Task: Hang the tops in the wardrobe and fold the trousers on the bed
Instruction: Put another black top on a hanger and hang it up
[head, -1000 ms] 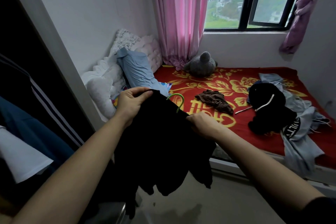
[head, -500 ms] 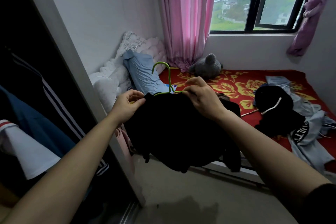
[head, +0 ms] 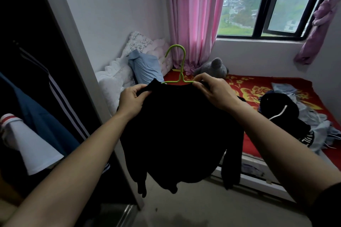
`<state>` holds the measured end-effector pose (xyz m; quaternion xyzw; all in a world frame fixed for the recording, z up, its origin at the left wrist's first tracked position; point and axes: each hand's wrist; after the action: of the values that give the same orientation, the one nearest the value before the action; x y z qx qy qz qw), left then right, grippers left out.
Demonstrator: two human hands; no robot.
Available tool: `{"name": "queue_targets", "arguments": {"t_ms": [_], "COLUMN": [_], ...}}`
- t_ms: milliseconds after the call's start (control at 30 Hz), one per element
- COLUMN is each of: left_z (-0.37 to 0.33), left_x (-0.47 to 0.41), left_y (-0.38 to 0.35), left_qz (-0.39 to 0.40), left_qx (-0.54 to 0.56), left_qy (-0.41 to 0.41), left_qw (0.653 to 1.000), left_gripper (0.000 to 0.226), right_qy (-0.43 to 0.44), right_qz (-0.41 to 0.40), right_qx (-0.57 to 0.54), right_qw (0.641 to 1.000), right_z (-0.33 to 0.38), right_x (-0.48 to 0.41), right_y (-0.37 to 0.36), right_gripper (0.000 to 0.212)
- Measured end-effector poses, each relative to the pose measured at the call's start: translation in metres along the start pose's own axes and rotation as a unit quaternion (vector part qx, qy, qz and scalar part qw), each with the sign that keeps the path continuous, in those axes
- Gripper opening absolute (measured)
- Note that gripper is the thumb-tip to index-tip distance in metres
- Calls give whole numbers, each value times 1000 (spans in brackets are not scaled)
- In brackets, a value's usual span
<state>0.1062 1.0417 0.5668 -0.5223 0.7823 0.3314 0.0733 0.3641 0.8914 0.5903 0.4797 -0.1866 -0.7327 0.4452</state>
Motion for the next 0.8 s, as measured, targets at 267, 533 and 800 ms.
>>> {"name": "queue_targets", "arguments": {"t_ms": [267,533,800], "left_z": [-1,14,9], "left_x": [11,70,169], "left_y": [24,80,169], "left_qz": [-90,-185,-268], "left_qx": [-137,-340,-391], "left_qy": [-8,28,106], "left_qw": [986,922,874], "left_gripper": [13,24,25], "right_qy": [26,137,230], "right_qz": [81,44,13], "right_qx": [25,21,-61], "right_qw": [996,989,971], "right_z": [4,52,147], "right_x": [-9,-20,-22], "right_y": [-4,-59,-125], "right_gripper": [26,24,31]}}
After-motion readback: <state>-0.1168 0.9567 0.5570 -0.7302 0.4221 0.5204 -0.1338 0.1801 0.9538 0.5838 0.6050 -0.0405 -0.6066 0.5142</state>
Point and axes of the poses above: each hand's wrist, its own x-axis away from the middle knuckle, its own y-axis out of the back of the hand, z = x × y, and after that the axes turned 3 degrees about -x, right-handed
